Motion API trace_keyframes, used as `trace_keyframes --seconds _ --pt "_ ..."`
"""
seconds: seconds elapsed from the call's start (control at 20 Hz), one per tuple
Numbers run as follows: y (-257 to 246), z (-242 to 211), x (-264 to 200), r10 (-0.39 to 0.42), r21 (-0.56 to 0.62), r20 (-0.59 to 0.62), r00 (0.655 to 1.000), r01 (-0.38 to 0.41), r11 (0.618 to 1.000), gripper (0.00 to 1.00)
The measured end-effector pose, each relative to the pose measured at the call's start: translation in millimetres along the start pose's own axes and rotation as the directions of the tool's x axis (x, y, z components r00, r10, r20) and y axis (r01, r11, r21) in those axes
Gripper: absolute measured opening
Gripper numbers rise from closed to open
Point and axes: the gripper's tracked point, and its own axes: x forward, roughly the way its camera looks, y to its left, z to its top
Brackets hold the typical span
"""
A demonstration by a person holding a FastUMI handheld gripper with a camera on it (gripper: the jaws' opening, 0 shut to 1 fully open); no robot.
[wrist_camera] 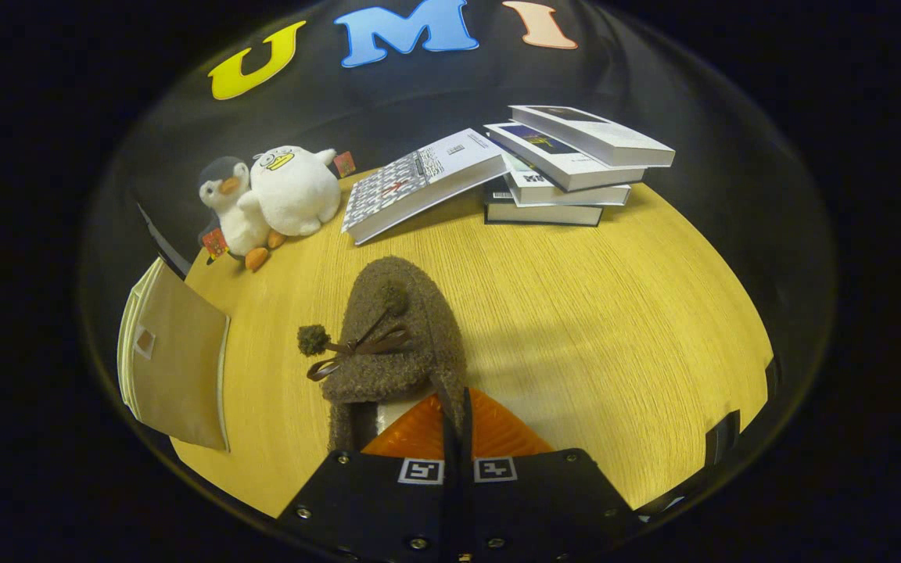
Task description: Open the storage box then place both shoes into the box .Put the left shoe in first, then the right shoe, with the right side of both shoes facing outward in a uniform manner.
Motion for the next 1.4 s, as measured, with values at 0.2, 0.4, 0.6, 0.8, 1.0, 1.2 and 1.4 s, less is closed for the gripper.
trace_keyframes --seconds 0.2,0.4,0.6,0.8,1.0,1.2,1.4 --pt "27 21 -17 0.029 0.004 0.027 0.999 -0.029 1.000 0.00" --pt "59 40 -34 0.051 0.021 0.054 0.997 -0.052 0.998 0.00" --pt "95 53 -45 0.073 0.026 0.066 0.995 -0.075 0.997 0.00" --pt "136 61 -57 0.108 0.030 0.070 0.992 -0.110 0.993 0.00" --pt "188 69 -75 0.163 0.031 0.088 0.983 -0.167 0.986 0.00" --pt "243 70 -91 0.233 0.044 0.101 0.967 -0.238 0.970 0.00" --pt "297 59 -98 0.305 0.064 0.092 0.948 -0.311 0.948 0.00"
